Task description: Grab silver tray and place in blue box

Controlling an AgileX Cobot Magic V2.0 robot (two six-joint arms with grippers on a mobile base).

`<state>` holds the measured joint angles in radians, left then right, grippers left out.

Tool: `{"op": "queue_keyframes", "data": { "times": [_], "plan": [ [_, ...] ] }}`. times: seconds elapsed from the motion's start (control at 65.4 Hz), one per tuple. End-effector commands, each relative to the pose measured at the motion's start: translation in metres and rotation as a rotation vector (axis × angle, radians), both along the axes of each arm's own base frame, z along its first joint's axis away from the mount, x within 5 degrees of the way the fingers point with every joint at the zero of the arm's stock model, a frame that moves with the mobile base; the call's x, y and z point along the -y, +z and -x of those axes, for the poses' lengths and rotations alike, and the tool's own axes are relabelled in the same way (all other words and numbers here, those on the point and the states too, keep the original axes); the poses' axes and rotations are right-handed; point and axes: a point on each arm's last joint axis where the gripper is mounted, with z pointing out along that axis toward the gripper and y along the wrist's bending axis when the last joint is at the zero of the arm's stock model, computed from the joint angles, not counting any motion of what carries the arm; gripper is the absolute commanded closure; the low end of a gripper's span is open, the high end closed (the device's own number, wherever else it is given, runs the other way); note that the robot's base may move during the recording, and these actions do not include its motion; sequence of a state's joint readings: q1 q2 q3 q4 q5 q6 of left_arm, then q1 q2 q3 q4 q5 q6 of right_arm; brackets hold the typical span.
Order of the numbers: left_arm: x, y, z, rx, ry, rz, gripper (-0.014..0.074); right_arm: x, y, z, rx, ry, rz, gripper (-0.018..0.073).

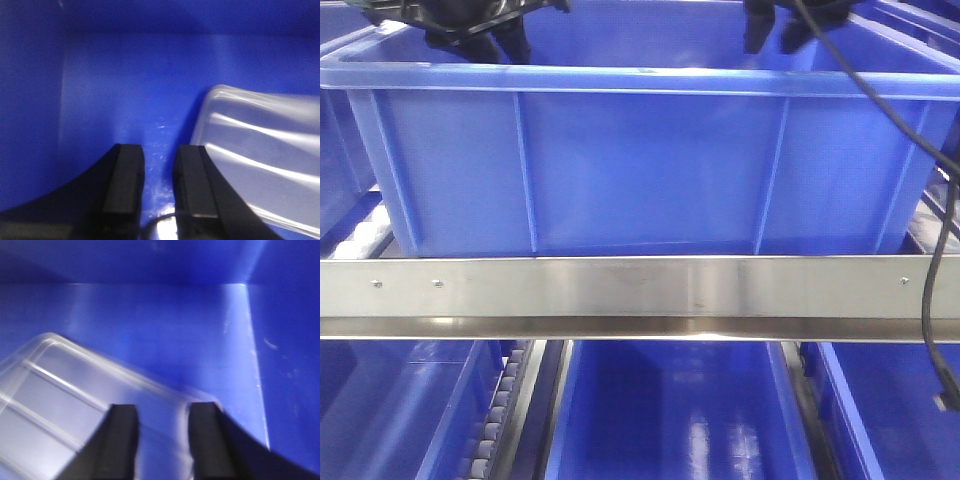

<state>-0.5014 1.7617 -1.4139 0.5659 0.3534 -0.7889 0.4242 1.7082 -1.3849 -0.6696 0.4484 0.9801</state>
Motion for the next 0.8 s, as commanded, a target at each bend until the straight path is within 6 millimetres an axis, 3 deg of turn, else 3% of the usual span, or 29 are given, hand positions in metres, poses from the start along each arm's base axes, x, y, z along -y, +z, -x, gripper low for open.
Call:
{"op": "queue_keyframes", "data": {
  "times": [0.0, 0.092, 0.168, 0.26, 0.321, 0.382, 0.627, 0.78],
  "plan": [
    [-0.001, 0.037, 0.006, 0.119, -0.03, 0.047, 0.0477, 0.004, 0.037, 0.005, 0.126, 0.025, -0.028, 0.0156],
    [-0.001, 0.037, 0.006, 0.119, -0.03, 0.047, 0.0482, 0.004, 0.037, 0.005, 0.126, 0.025, -0.027, 0.016],
    [-0.001, 0.037, 0.006, 0.123, -0.033, 0.047, 0.0482, 0.004, 0.037, 0.005, 0.127, 0.025, -0.025, 0.0218],
    [-0.001, 0.039, 0.006, 0.125, -0.032, 0.048, 0.0505, 0.004, 0.039, 0.006, 0.131, 0.026, -0.027, 0.0382],
    [-0.002, 0.043, 0.008, 0.134, -0.032, 0.052, 0.0608, 0.003, 0.041, 0.007, 0.137, 0.03, -0.03, 0.0525],
    [-0.003, 0.048, 0.01, 0.145, -0.032, 0.058, 0.0707, 0.004, 0.045, 0.009, 0.152, 0.036, -0.038, 0.0492],
    [-0.016, 0.082, 0.027, 0.234, -0.031, 0.08, 0.0689, 0.005, 0.079, 0.025, 0.288, 0.098, -0.092, 0.0508],
    [-0.026, 0.1, 0.053, 0.304, -0.066, 0.124, 0.0689, 0.01, 0.096, 0.045, 0.377, 0.16, -0.082, 0.0508]
  ]
}}
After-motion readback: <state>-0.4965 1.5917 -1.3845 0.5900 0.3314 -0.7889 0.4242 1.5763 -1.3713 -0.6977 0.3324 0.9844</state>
